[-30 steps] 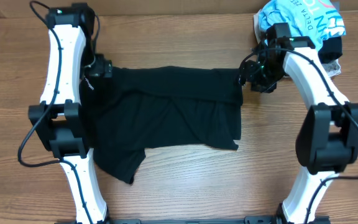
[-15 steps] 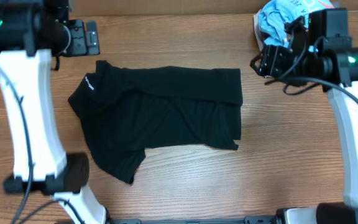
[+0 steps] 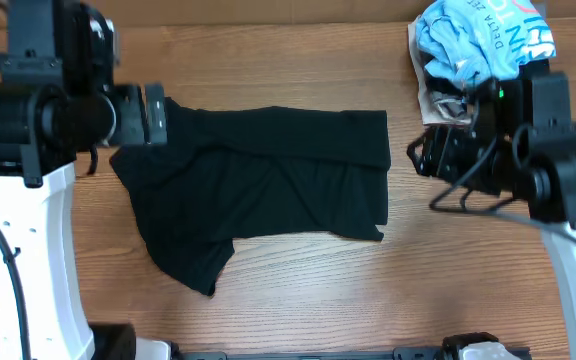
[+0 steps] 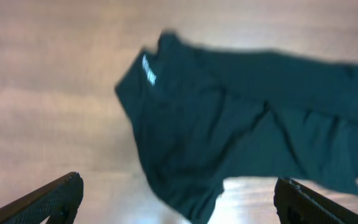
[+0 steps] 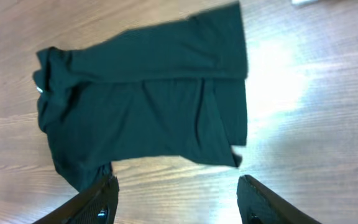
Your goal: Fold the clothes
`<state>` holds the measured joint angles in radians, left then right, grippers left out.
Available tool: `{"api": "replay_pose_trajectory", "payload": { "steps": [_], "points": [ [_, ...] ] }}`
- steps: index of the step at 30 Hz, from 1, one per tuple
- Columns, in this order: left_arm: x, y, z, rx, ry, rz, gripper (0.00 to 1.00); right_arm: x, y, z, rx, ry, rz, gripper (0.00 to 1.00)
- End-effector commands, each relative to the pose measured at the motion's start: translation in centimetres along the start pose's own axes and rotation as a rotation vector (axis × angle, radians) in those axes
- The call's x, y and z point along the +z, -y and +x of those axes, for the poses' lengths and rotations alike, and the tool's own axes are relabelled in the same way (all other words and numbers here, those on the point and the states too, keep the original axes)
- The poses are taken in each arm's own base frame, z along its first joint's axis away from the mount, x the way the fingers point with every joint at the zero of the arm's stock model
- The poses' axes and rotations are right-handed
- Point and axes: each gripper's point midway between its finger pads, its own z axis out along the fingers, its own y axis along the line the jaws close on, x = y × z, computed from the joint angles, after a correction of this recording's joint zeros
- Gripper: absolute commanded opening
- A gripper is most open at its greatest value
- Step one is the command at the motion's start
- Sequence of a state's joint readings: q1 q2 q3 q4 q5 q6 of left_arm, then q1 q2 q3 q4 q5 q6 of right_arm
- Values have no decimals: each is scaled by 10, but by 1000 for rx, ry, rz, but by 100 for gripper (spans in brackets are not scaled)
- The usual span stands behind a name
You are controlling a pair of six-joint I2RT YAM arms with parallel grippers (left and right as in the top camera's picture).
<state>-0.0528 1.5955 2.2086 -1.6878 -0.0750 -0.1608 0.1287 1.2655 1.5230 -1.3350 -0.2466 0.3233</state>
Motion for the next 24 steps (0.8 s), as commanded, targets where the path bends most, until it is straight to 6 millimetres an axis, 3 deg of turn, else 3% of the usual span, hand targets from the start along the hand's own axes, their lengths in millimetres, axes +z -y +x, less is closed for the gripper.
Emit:
{"api": "replay_pose_trajectory", "payload": {
  "steps": [1,9,17,21,24],
  "points": [
    [16,-9,28,-62,-85,-52,100,6,15,19,59,7,29,65],
    [75,0,82,-90,-222,-41,100,57,44,54,99,-89,72,69],
    [135,39,149,-57,-387,114,91,88,55,57,105,-113,83,70],
    [161,52,199,9,-498,107,88,101,59,57,110,-130,91,71],
    [172,55,224,27,-541,77,88,108,62,60,116,-157,104,71]
  ]
}}
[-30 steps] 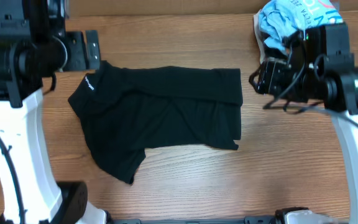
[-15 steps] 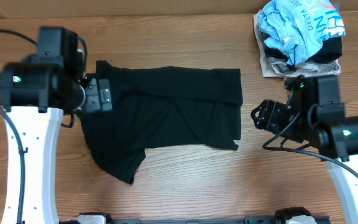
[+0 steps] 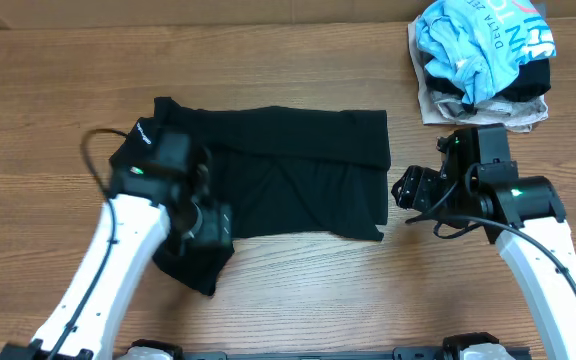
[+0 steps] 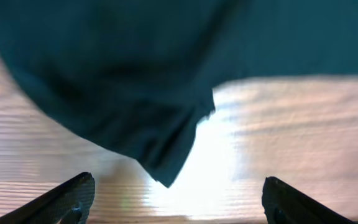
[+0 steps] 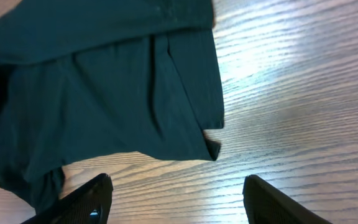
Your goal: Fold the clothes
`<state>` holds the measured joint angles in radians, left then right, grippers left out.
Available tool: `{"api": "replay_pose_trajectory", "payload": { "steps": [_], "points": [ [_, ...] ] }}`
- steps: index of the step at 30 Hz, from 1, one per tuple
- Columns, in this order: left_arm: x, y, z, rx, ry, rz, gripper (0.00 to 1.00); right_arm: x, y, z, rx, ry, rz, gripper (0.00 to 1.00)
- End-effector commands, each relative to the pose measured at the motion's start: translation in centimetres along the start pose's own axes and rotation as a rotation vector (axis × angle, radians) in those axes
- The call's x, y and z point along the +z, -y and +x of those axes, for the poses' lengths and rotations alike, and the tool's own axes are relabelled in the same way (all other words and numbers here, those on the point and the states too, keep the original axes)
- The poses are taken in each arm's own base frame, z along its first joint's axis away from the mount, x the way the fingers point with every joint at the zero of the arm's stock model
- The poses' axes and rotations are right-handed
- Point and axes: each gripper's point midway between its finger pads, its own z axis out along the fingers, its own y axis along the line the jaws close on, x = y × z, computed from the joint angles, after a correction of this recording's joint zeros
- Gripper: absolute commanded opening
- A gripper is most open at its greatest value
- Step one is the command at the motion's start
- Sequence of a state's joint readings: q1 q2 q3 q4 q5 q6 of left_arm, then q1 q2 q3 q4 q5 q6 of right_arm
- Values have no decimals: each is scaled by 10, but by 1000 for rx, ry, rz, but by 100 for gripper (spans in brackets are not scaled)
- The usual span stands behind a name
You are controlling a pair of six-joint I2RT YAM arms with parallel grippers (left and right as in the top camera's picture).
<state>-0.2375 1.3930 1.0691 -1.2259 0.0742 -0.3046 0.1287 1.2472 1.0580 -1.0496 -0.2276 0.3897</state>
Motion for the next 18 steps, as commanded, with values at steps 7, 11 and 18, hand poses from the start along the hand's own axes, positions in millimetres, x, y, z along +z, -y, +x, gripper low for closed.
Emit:
{"api": "replay_pose_trajectory", "payload": {
  "steps": [7,11,18],
  "points": [
    [53,0,40,-57,-69,-67,88,18,7,0,13,-44,32,71],
    [73,-12,57,-152,-103,-107,84,20,7,-1,13,-45,33,71],
    [88,-19,70,-190,-133,-121,83,20,6,-3,11,-38,30,71]
  ]
}}
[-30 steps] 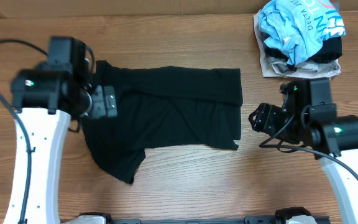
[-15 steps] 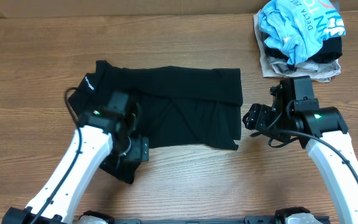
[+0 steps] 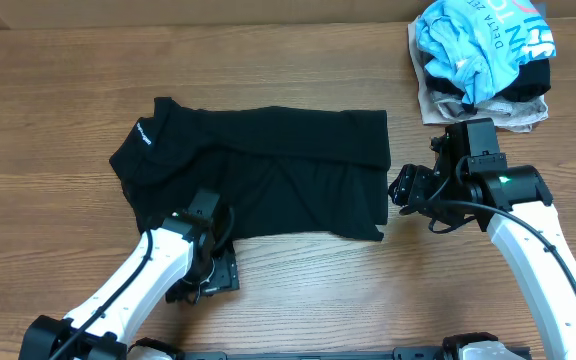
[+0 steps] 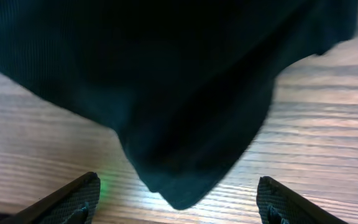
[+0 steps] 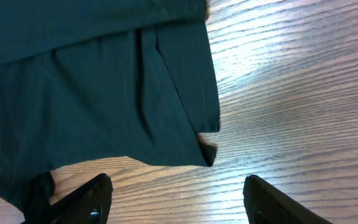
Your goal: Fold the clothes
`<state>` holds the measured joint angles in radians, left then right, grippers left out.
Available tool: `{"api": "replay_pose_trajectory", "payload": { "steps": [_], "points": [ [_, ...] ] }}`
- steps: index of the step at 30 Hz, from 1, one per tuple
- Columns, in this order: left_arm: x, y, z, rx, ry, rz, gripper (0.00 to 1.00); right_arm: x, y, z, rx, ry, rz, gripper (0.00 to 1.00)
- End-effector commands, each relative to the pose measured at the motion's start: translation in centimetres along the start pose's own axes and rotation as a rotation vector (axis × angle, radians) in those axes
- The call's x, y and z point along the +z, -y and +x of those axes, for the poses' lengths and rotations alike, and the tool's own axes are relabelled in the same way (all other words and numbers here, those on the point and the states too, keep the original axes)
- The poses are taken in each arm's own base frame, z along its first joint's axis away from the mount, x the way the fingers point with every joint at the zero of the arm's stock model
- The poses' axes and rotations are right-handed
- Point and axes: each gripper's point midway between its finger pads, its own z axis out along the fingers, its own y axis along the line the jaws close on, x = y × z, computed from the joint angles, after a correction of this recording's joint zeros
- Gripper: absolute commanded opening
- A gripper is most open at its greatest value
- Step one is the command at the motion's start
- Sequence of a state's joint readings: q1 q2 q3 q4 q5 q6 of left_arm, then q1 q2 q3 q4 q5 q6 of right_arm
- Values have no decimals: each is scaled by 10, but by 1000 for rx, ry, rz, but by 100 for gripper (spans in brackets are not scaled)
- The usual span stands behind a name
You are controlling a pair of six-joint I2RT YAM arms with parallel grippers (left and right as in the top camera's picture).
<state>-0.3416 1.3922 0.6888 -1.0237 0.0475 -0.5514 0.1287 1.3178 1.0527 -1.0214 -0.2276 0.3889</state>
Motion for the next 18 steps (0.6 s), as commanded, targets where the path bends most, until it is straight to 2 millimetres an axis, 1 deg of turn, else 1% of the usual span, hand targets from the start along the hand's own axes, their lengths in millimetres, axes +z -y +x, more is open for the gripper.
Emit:
{"api": "replay_pose_trajectory", "payload": {
  "steps": [1,5,7,10,12,14,15,16,18],
  "points": [
    [0,-2,-1,-38,20,-10,83,2,2,-1,0,5,9,71],
    [0,-2,-3,-29,26,-13,79,2,1,-1,-1,6,8,71],
    [-1,1,-4,2,29,3,80,2,1,-1,-1,7,7,72],
    [-8,9,-14,109,62,26,80,2,1,-2,-1,8,7,72],
    [-16,15,-23,214,98,40,80,2,1,-2,-2,8,7,72],
    [-24,18,-34,315,147,31,76,2,1,-2,-1,8,7,72],
    [-26,16,-44,347,189,3,73,2,1,-2,-1,8,7,72],
    [-26,18,-46,348,200,7,68,2,1,-2,-1,8,7,72],
    [-23,17,-48,352,204,-2,64,2,1,-2,-1,8,7,72]
  ]
}}
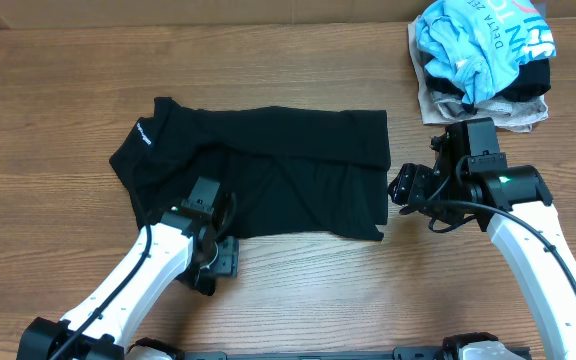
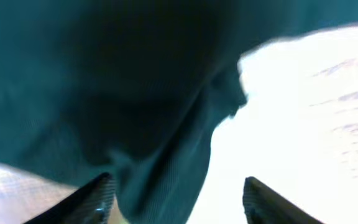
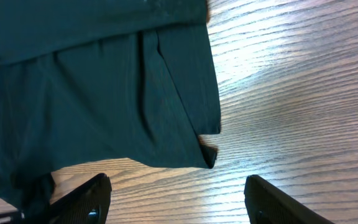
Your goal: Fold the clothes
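Note:
A black shirt (image 1: 268,180) lies spread across the middle of the wooden table, with a sleeve tip trailing toward the front left. My left gripper (image 1: 213,262) is low over that tip. In the left wrist view the gripper (image 2: 176,208) is open, and dark cloth (image 2: 135,112) fills the frame and reaches down between the fingers. My right gripper (image 1: 400,188) hovers just off the shirt's right edge. In the right wrist view the gripper (image 3: 178,202) is open over bare wood, short of the shirt's front right corner (image 3: 209,155).
A pile of other clothes (image 1: 483,55), light blue on top with black and grey beneath, sits at the back right corner. Bare tabletop (image 1: 298,290) runs along the front edge.
My left gripper has shifted a little up onto the shirt's front left tip, so cloth now lies between its open fingers. The right arm and shirt look unchanged.
Both arms were first held high over the two ends of the shirt. Then the left was down over the shirt's left part and the right low beside its right edge. The left then stood at the front left tip, and now sits over it.

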`<state>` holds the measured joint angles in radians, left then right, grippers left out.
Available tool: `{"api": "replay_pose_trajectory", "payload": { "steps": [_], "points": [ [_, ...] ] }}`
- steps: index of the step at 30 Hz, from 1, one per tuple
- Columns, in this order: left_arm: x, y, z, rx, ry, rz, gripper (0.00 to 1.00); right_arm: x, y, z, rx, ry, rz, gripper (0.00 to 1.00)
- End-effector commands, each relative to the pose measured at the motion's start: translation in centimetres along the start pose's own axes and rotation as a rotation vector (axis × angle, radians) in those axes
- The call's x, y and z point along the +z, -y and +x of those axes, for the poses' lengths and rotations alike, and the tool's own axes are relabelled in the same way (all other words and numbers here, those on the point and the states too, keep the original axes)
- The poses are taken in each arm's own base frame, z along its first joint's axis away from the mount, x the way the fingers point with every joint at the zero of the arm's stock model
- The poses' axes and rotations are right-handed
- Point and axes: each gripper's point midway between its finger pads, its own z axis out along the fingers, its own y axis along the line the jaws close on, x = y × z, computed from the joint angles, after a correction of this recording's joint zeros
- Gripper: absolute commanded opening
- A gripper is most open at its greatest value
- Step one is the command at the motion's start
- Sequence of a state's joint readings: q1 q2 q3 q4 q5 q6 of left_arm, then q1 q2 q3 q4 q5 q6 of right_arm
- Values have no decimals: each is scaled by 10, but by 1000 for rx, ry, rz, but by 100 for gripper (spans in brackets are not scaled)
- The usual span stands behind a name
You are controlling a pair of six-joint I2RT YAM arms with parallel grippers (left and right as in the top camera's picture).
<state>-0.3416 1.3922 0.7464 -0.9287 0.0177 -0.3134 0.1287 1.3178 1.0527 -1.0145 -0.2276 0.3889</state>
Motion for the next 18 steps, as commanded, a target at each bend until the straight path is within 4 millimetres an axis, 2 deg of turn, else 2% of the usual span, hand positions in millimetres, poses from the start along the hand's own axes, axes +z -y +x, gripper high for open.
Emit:
{"api": "replay_pose_trajectory", "payload": {
  "steps": [1,7,10,12,15,18],
  "points": [
    [-2,-5,-9,113,41,-43,61,2,2,0,0,2,10,72],
    [13,-11,-2,86,30,-65,59,2,1,-3,-3,13,5,75],
    [14,-12,-3,86,33,-68,58,2,1,-3,-6,12,5,75],
    [14,-12,-3,86,34,-68,54,2,1,-3,-6,13,5,75],
    [14,-12,-3,86,35,-68,36,2,0,-4,-7,16,4,75],
    [16,-11,-4,87,34,-68,8,2,0,-5,-8,21,1,75]
  ]
}}
